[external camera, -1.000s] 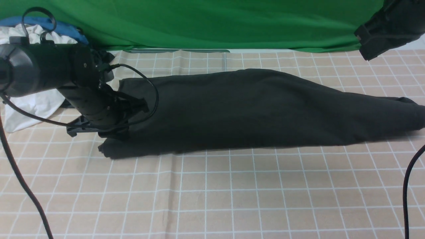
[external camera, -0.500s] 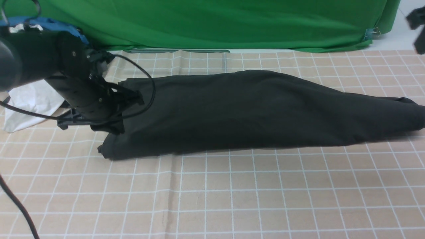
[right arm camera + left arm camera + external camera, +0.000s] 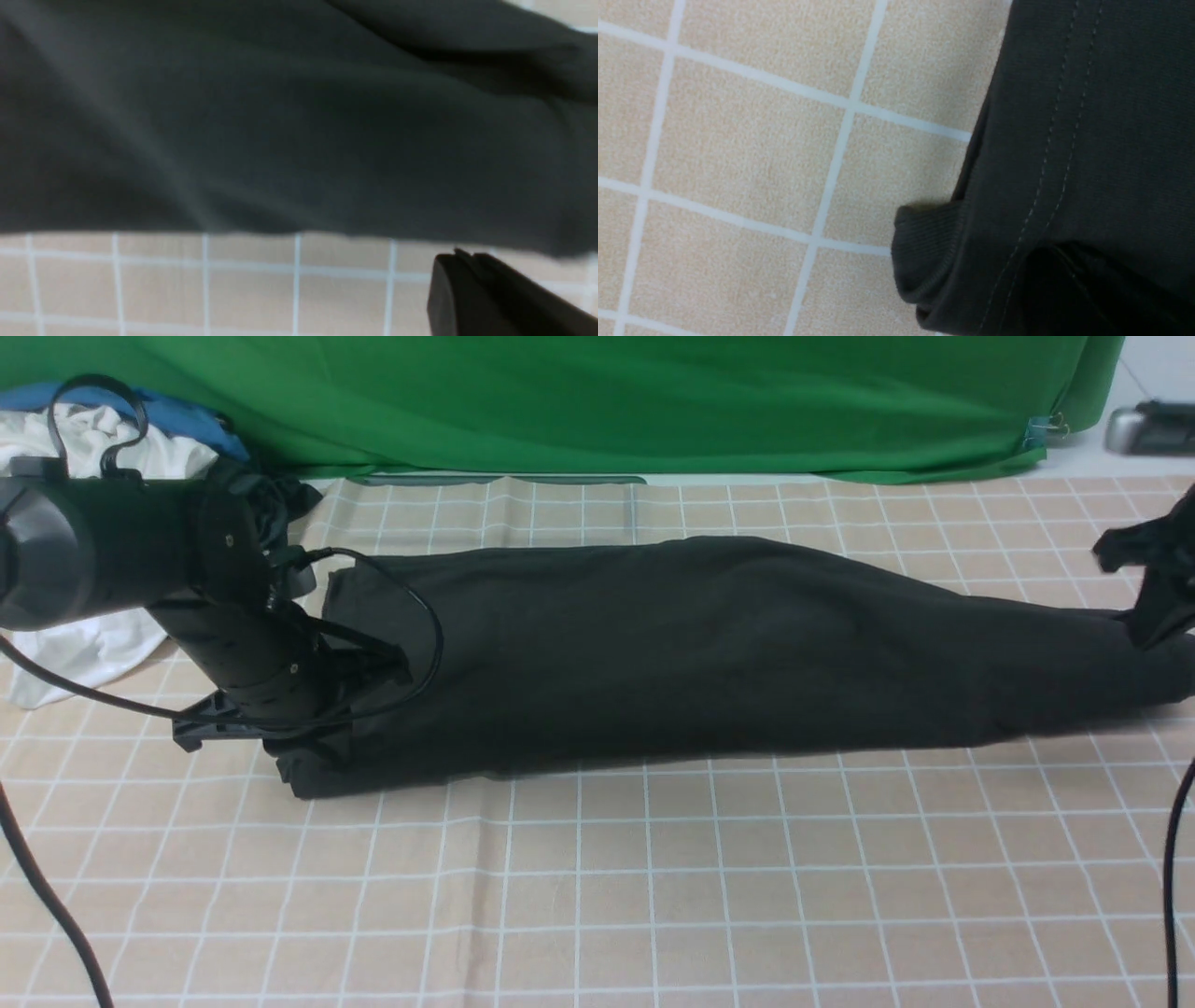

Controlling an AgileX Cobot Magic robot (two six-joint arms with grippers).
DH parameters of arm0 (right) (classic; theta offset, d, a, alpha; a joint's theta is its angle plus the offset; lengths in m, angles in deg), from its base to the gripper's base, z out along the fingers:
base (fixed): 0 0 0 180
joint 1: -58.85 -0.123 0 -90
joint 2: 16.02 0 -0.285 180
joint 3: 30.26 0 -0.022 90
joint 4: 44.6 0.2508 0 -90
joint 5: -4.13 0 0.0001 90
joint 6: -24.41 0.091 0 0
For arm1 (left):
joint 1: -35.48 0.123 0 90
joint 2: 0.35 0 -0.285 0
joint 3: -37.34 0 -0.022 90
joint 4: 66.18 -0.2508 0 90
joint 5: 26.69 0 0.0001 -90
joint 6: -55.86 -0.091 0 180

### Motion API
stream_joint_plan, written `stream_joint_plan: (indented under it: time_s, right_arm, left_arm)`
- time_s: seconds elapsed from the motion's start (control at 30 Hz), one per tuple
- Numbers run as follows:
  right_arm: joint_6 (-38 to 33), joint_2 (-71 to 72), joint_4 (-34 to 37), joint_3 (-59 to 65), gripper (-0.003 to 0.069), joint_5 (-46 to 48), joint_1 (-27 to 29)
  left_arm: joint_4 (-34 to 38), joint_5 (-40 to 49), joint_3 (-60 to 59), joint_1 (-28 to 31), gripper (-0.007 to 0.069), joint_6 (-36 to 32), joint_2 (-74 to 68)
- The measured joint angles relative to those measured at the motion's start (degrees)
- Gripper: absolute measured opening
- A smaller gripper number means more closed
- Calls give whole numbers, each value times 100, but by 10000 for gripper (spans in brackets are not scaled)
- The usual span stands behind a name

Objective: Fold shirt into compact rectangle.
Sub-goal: 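Pull the folded dark garment lengthwise by its ends to straighten it flat on the table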

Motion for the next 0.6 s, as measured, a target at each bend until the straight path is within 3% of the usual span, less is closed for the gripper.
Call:
stream_joint_plan:
  time_s: [0.27,0.6]
  right_arm:
    - [85,-678,-287,0,84,-215,-1]
    - [114,-585,-271,23,92,406,138]
  left_arm:
    - [-51,4,0,-11,13,100,0]
    - [-58,4,0,-11,13,104,0]
